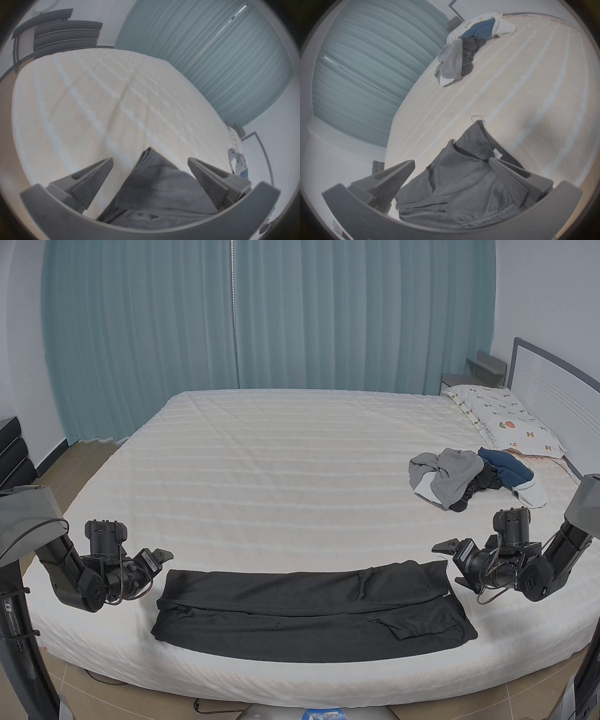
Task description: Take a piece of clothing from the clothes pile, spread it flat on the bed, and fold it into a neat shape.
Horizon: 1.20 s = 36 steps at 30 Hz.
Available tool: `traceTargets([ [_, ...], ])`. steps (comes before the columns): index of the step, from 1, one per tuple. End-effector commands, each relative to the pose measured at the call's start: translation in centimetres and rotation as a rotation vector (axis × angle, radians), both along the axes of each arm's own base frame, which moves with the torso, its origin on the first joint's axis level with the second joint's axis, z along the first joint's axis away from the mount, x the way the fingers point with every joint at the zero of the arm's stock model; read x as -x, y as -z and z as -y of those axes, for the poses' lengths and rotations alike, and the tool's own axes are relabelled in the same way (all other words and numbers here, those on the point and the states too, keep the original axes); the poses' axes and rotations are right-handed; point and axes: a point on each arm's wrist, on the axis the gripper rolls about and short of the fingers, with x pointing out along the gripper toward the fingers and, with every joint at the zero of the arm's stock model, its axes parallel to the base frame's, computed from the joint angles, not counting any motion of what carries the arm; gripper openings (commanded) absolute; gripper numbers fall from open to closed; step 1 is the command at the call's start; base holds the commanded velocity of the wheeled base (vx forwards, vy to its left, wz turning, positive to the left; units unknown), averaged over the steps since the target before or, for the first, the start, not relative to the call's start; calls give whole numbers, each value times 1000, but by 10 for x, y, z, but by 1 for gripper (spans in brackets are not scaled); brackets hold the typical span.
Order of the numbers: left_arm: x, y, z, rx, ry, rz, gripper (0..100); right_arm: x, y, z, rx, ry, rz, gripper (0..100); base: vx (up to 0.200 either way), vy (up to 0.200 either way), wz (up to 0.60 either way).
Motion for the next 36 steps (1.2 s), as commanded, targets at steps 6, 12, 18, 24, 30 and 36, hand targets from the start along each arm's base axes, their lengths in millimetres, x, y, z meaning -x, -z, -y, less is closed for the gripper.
traceTargets([
  [6,-26,28,3,17,15,-15,100,-2,19,9,-82,13,-64,100,0,0,0],
  [12,-33,32,6,22,24,-9,100,4,26,15,-175,17,-75,100,0,0,0],
  [18,-41,37,16,29,34,-3,100,9,34,15,-174,14,-39,100,0,0,0],
  [24,-42,41,16,30,22,-11,0,14,36,15,-175,12,-44,100,0,0,0],
  [30,-46,44,13,0,-77,-4,0,20,38,16,-176,17,-66,100,0,0,0],
  [36,-48,43,10,-3,-121,12,0,23,41,14,-172,11,-83,100,0,0,0],
])
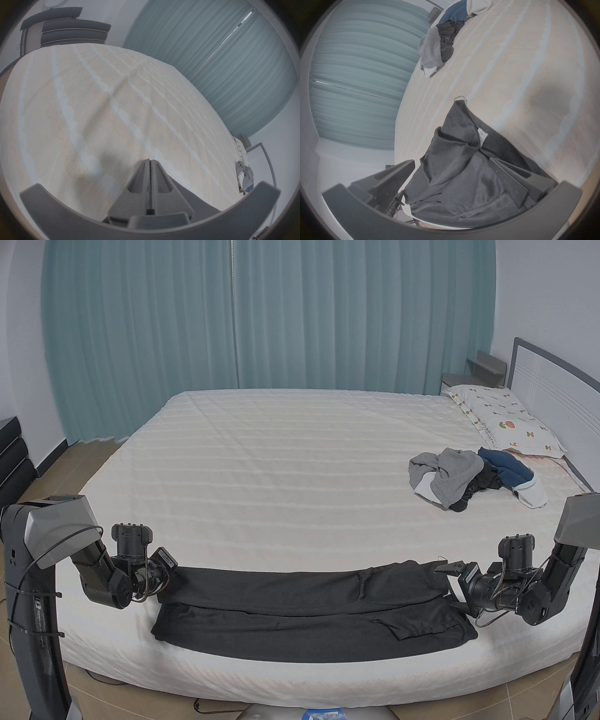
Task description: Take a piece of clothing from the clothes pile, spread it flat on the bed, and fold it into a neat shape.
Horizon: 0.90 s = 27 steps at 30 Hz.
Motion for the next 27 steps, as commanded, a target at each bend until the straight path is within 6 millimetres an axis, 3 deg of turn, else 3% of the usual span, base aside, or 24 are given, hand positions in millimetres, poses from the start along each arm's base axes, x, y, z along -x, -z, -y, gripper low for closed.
traceTargets([
  [1,-1,2,-2,1,-7,-3,0,2,2,-1,1,-5,-10,100,0,0,0],
  [6,-1,2,-1,3,-7,-1,0,2,4,-1,1,-5,-15,100,0,0,0],
  [7,0,3,-1,3,-7,-4,100,2,4,-1,1,-5,-15,100,0,0,0],
  [15,4,1,-4,9,-10,-10,100,2,3,-1,1,-5,-15,100,0,0,0],
  [21,23,-15,-18,42,-3,24,100,4,4,-1,0,-7,-21,100,0,0,0],
  [27,49,-24,-18,87,110,24,100,4,3,-1,-1,-8,-18,100,0,0,0],
])
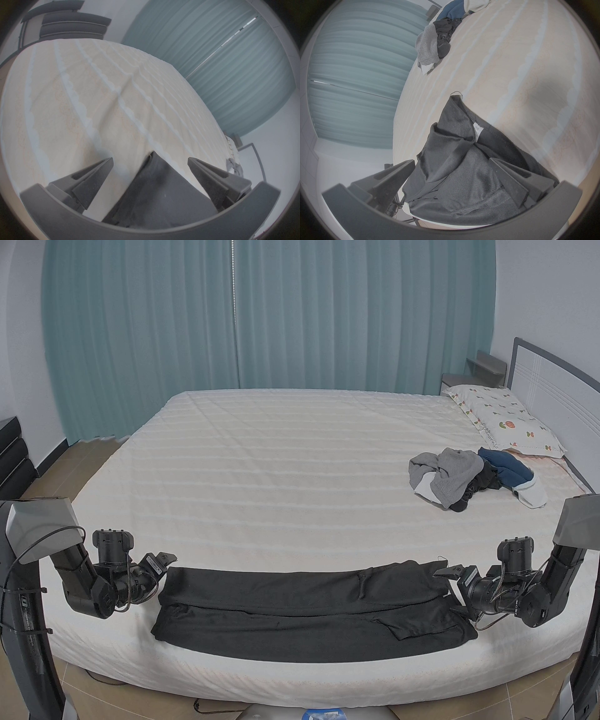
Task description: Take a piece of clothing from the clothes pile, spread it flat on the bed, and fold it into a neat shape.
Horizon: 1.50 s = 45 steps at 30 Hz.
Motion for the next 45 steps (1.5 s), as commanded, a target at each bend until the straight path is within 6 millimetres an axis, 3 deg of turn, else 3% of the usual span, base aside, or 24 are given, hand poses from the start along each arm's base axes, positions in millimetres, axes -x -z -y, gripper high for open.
traceTargets([
  [1,19,-14,-3,-5,47,10,100,1,0,0,-1,-1,-1,100,0,0,0],
  [7,48,-1,2,-103,219,-31,100,1,1,-1,2,-5,-3,100,0,0,0],
  [12,61,0,6,-112,284,26,100,1,1,-1,4,-8,-4,100,0,0,0],
  [31,62,17,13,-138,327,-8,100,2,1,-1,6,-9,-6,100,0,0,0],
  [32,62,17,13,-139,324,-10,0,2,1,-1,6,-9,-6,100,0,0,0],
  [45,69,19,2,-201,291,-46,0,2,1,-1,4,-8,-7,100,0,0,0],
])
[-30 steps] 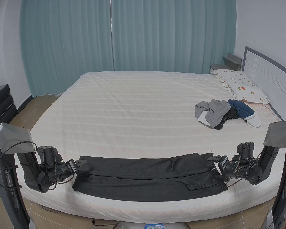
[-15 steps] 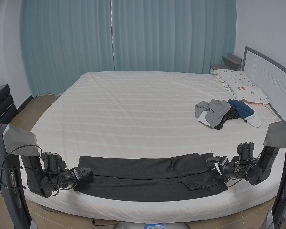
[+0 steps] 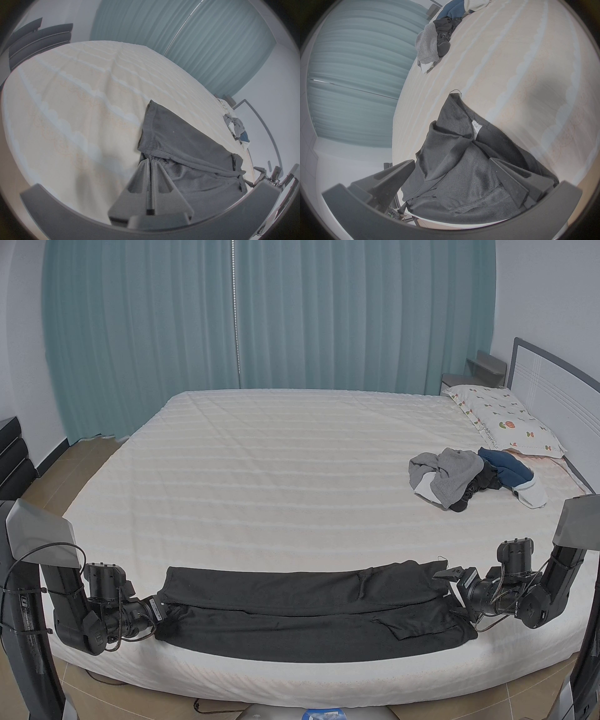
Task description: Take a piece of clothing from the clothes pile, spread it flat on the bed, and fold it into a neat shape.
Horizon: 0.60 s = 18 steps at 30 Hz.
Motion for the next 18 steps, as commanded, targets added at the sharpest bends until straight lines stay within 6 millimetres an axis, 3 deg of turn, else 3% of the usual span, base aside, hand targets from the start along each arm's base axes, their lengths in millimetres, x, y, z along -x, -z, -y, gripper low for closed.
traceTargets([
  [1,2,1,-5,-30,-33,-7,0,0,0,0,1,-2,1,100,0,0,0],
  [18,3,2,-13,-68,-51,-8,0,0,0,0,1,-2,1,100,0,0,0],
])
